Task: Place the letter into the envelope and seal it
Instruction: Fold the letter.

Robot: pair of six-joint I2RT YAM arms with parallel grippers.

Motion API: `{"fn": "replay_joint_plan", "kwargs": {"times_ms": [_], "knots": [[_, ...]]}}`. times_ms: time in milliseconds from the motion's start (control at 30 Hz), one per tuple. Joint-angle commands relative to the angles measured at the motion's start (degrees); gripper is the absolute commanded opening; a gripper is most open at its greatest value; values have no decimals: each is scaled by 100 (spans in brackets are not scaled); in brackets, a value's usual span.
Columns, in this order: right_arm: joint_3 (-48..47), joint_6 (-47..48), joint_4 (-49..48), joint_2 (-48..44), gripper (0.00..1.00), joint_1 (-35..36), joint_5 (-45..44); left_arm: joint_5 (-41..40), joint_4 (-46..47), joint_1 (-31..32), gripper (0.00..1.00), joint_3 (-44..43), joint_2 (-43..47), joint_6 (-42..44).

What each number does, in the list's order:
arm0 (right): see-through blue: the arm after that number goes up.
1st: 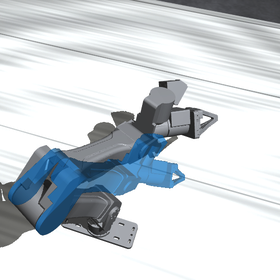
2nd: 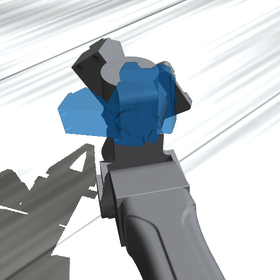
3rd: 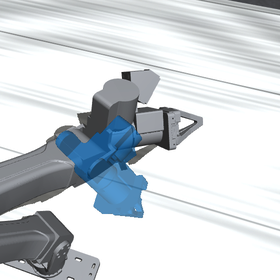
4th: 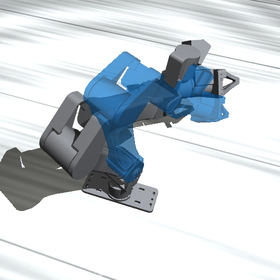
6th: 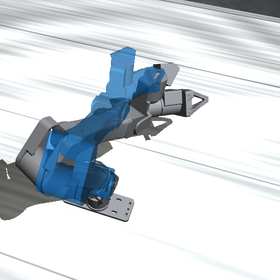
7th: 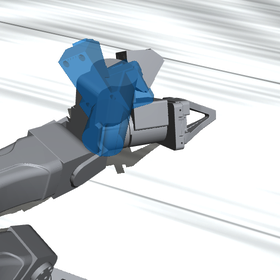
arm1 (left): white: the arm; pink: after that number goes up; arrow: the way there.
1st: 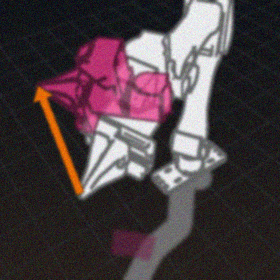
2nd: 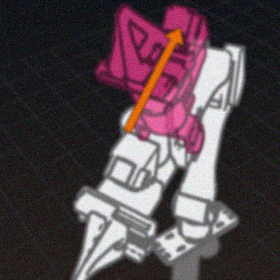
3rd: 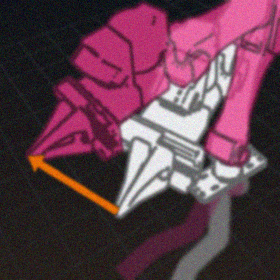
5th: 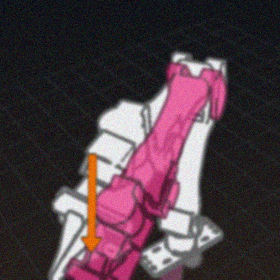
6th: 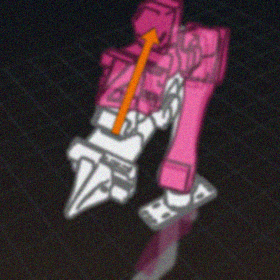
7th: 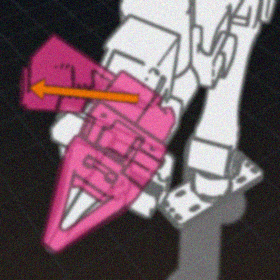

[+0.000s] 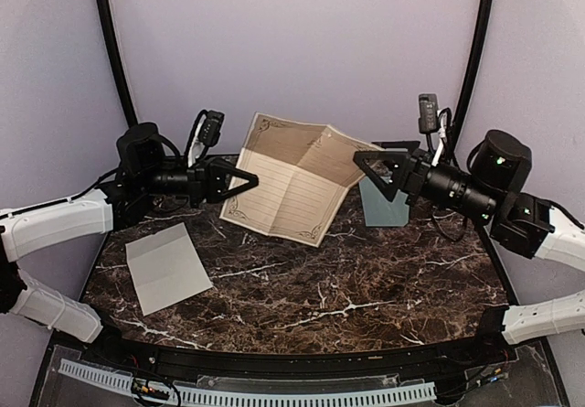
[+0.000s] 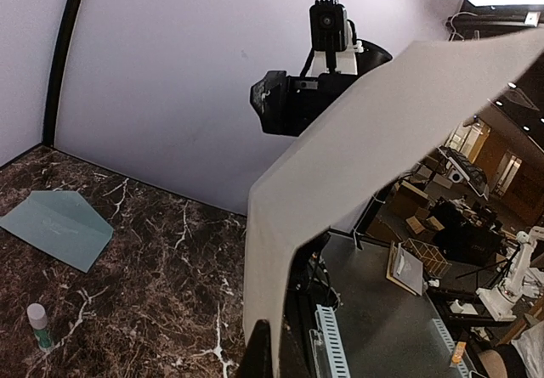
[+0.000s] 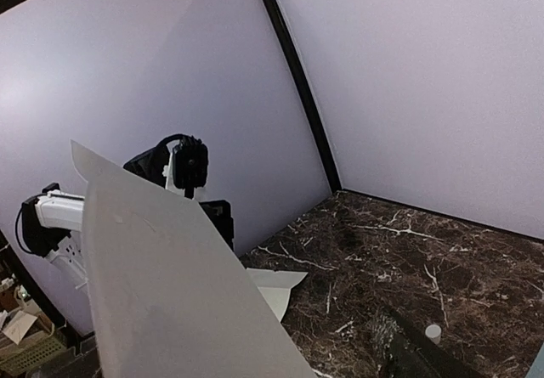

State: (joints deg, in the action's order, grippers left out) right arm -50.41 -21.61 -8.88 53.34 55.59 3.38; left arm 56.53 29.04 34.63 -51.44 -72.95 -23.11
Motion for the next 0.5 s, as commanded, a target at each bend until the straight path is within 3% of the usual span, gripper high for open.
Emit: {"fn": "replay_joint_plan", "kwargs": {"times_ms": [0, 267, 467], "knots": [[-380, 85, 272, -303, 85, -196, -320, -59, -267, -27, 0, -231, 134, 248], [-764, 251, 532, -525, 92, -286, -469, -44, -359, -27, 0, -287, 37, 238], [-1103, 358, 863, -13, 93, -286, -268, -35, -381, -27, 0, -293, 35, 254]]}}
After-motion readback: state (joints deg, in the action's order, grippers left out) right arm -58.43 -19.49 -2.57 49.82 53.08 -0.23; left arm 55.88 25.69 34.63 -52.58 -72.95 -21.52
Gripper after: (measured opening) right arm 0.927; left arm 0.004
